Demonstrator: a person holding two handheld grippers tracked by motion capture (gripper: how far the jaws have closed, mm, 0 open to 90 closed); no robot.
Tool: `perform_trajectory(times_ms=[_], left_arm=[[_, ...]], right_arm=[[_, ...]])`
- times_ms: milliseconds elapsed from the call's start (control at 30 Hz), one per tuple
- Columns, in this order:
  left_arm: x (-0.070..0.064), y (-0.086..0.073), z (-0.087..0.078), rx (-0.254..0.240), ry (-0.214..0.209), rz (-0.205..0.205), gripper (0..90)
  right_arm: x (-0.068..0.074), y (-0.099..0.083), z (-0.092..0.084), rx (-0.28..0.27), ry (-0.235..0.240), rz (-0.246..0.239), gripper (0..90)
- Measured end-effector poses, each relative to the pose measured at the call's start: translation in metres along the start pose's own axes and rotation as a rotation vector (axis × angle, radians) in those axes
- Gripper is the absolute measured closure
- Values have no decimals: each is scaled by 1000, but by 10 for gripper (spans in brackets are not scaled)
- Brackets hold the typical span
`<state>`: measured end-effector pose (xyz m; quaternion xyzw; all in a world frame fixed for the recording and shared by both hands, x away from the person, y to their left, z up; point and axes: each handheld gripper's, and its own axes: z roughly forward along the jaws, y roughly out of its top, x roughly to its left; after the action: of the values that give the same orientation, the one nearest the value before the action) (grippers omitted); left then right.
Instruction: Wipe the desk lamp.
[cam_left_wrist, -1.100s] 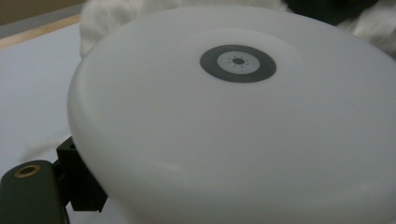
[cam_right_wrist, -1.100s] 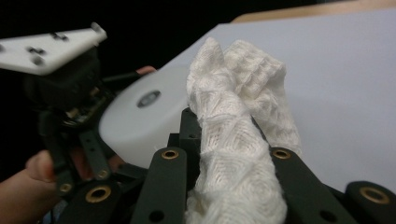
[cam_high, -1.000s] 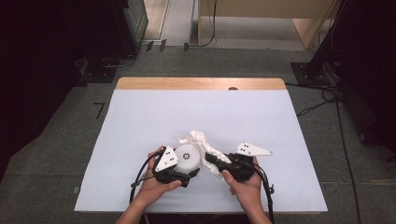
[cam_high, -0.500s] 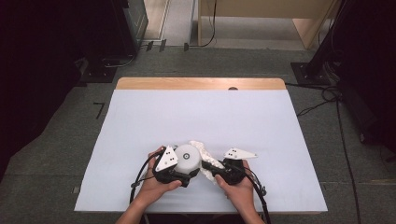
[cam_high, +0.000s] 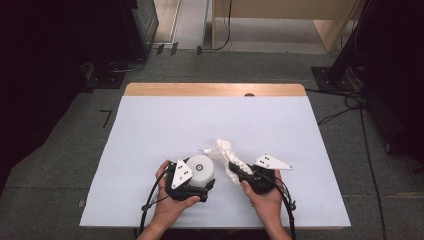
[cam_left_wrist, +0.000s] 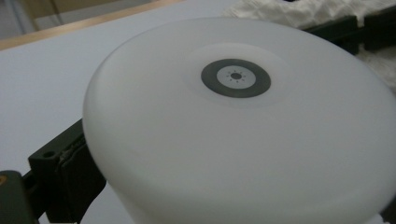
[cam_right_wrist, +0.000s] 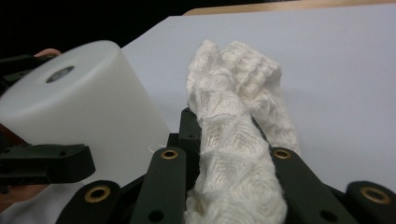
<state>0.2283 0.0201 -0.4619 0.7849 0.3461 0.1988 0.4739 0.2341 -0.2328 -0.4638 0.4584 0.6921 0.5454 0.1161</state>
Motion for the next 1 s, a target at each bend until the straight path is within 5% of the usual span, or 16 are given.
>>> perform_trajectory(times_ms=[167, 333, 467, 567, 633, 833, 1000], left_arm=[[-11, -1, 3, 23, 100, -47, 80], [1, 2, 3, 29, 48, -12, 83], [13, 8, 0, -34, -19, 27, 83], [17, 6, 2, -22, -61, 50, 83], [17, 2, 8, 15, -68, 68, 83], [19, 1, 10, 17, -84, 59, 83], [20, 2, 10, 24, -98, 64, 83]], right_arm=[[2, -7, 7, 28, 1, 3, 765], [6, -6, 7, 17, 5, -9, 764], [8, -1, 2, -13, 20, -11, 764], [12, 3, 0, -29, 35, -19, 764], [17, 6, -2, -43, 62, -15, 764], [34, 18, -9, -88, 107, -63, 764], [29, 13, 2, -26, 122, -51, 764]])
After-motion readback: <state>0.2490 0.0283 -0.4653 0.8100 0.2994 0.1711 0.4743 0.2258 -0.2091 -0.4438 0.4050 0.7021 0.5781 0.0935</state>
